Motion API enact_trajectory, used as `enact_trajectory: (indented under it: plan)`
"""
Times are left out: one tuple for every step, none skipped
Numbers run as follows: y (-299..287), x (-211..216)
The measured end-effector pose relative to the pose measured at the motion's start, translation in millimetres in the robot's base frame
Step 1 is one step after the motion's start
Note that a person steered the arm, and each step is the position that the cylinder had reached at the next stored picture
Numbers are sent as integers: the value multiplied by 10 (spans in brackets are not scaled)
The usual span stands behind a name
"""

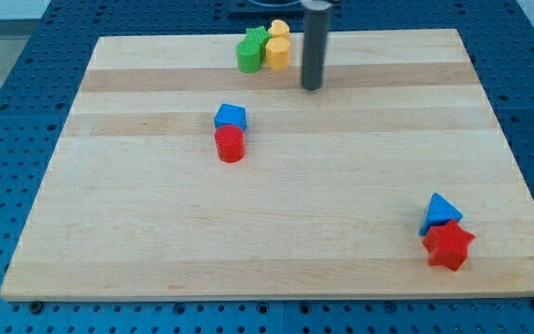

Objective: Point arm on left side of green star

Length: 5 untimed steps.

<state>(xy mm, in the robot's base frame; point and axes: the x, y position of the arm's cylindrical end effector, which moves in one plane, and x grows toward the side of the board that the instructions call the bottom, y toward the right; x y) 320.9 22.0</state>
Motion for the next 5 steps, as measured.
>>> enact_trajectory:
  plan:
    - [-683, 111]
    - [-1498, -128]
    - [-2174, -674]
    - [-2295, -1278]
    - [-2295, -1278]
